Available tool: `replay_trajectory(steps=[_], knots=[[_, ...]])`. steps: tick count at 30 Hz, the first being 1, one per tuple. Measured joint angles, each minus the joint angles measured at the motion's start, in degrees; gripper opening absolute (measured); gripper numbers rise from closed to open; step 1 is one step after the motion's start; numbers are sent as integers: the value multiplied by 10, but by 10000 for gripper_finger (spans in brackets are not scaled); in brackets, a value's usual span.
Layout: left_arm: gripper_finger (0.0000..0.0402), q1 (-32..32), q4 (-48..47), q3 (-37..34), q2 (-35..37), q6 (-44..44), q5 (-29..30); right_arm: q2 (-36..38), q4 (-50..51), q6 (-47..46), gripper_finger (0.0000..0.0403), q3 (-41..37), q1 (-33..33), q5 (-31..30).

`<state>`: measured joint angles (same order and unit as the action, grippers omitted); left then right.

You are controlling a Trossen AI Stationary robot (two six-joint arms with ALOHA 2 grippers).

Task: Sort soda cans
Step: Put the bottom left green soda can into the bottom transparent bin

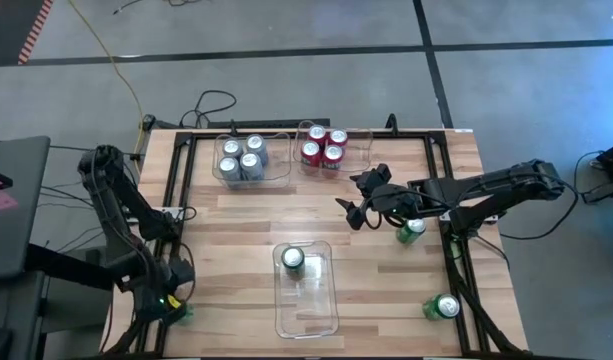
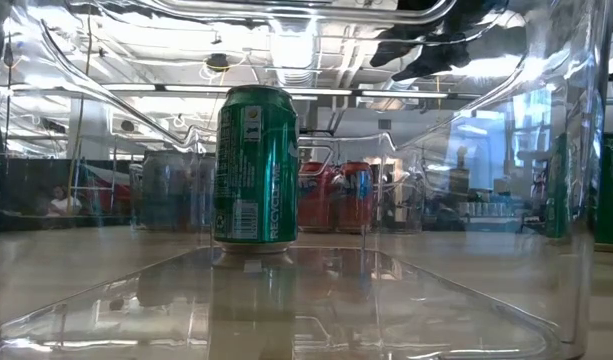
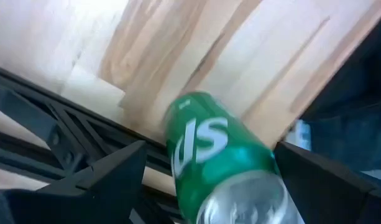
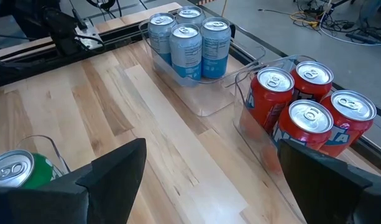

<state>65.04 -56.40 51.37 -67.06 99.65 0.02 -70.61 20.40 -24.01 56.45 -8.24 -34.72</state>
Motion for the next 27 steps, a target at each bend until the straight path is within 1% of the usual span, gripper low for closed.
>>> replay_trajectory(steps=[6,11,15,20,27], knots=[[349,0,20,0,-46,-43,-20,0,0,0,380,0,0,0],[349,0,60,0,-59,-44,-56,0,-1,-4,380,0,0,0],[349,0,93,0,-63,-40,-60,0,0,-10,380,0,0,0],[349,0,98,0,-85,-55,-66,0,0,-10,380,0,0,0],[349,0,105,0,-139,-97,-125,0,2,-10,380,0,0,0]])
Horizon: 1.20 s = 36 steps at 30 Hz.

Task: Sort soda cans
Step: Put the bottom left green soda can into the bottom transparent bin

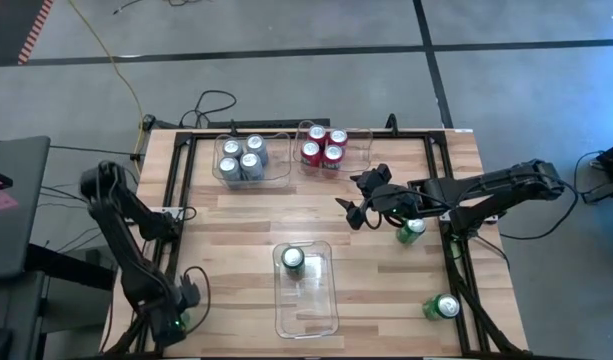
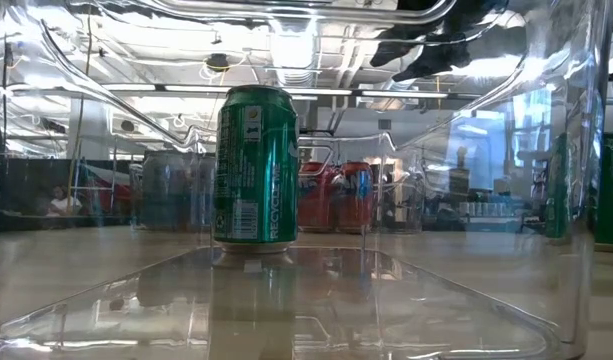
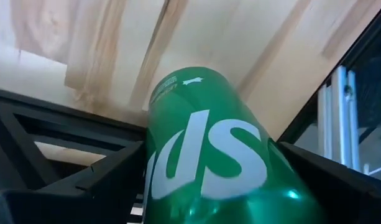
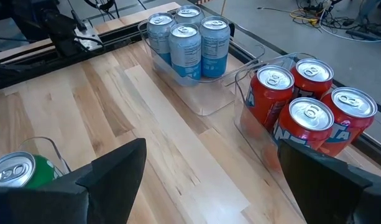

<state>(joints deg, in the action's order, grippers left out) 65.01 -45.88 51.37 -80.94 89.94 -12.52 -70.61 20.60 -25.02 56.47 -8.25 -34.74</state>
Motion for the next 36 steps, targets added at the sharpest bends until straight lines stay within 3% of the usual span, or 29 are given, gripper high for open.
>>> replay_trajectory(steps=[5,10,19,36], knots=[[345,-1,-1,0,-26,-16,-37,0,0,0,380,0,0,0],[306,-1,-3,2,-28,-23,-43,0,-1,0,380,0,0,0],[306,-18,-6,1,-29,-34,-50,0,-3,0,380,0,0,0],[306,-224,-118,20,-32,-223,-21,0,-14,12,380,0,0,0]])
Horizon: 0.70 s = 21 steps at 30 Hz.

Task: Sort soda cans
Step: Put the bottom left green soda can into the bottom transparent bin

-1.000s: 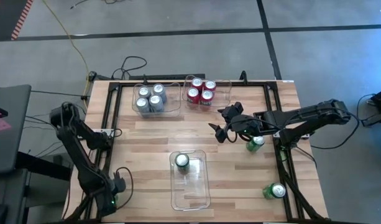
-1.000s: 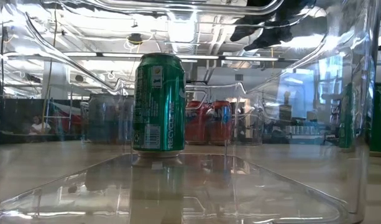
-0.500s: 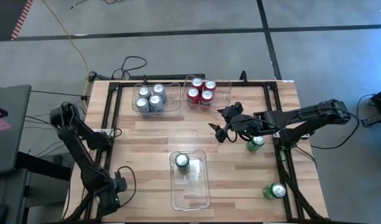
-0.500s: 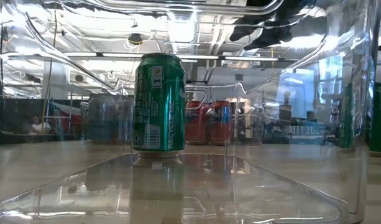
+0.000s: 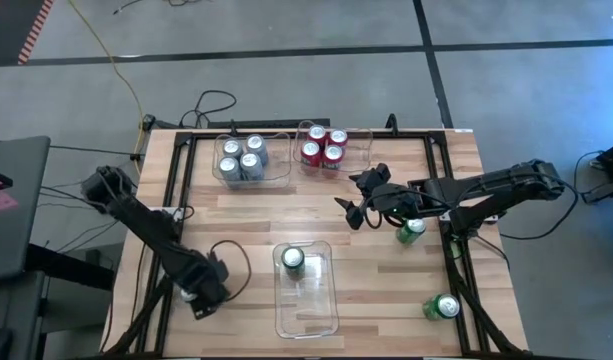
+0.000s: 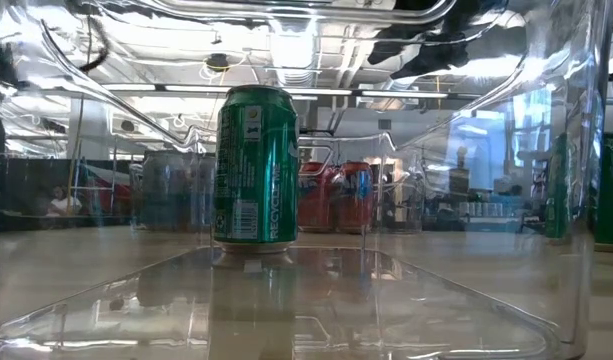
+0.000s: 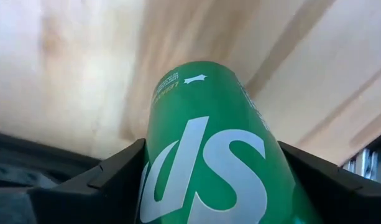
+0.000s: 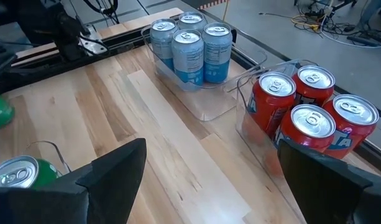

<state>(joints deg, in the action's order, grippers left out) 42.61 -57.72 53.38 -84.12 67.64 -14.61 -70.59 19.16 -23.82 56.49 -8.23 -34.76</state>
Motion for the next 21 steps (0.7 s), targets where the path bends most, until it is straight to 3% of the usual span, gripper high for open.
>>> replay_trajectory(steps=[8,21], knots=[[306,-78,-65,53,2,-85,61,0,0,3,380,0,0,0],[314,-220,-6,57,-16,-214,122,0,-3,3,380,0,0,0]])
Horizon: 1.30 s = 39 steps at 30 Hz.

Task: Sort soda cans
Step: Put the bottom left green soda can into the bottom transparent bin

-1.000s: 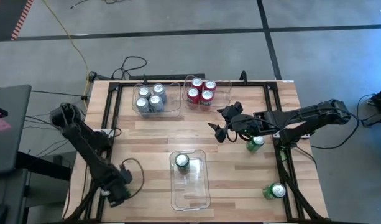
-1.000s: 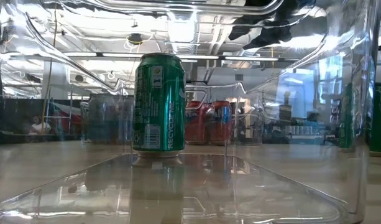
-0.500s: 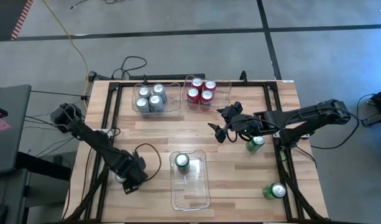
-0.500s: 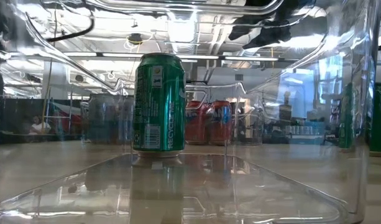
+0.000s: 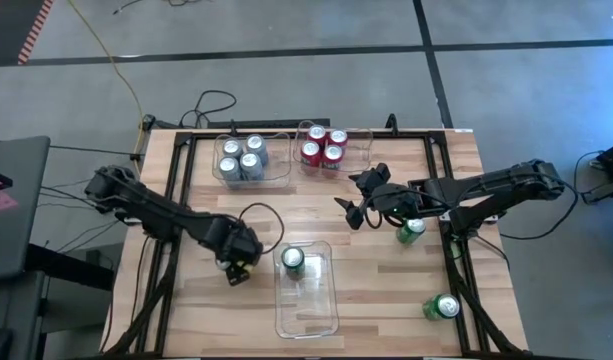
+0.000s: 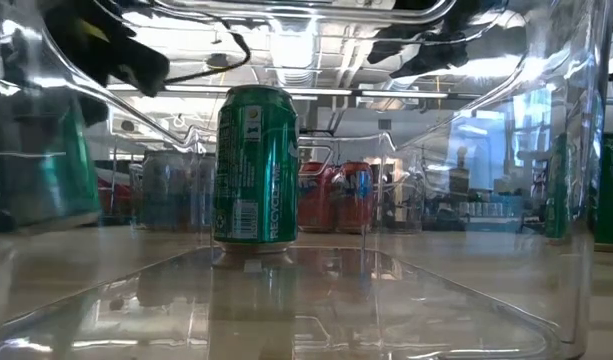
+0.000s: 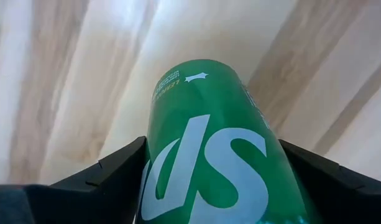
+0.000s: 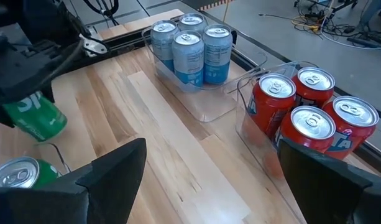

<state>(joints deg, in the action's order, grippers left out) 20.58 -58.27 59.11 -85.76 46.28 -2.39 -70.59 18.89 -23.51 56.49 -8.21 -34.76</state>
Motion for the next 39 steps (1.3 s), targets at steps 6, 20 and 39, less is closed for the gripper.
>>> replay_trajectory(steps=[6,20,39], knots=[[314,-25,16,0,-20,-45,-17,0,4,0,380,0,1,0],[316,-55,79,1,-30,-59,5,0,4,0,380,0,1,0],[393,-81,92,0,-30,-63,-20,0,3,-1,380,0,1,0]])
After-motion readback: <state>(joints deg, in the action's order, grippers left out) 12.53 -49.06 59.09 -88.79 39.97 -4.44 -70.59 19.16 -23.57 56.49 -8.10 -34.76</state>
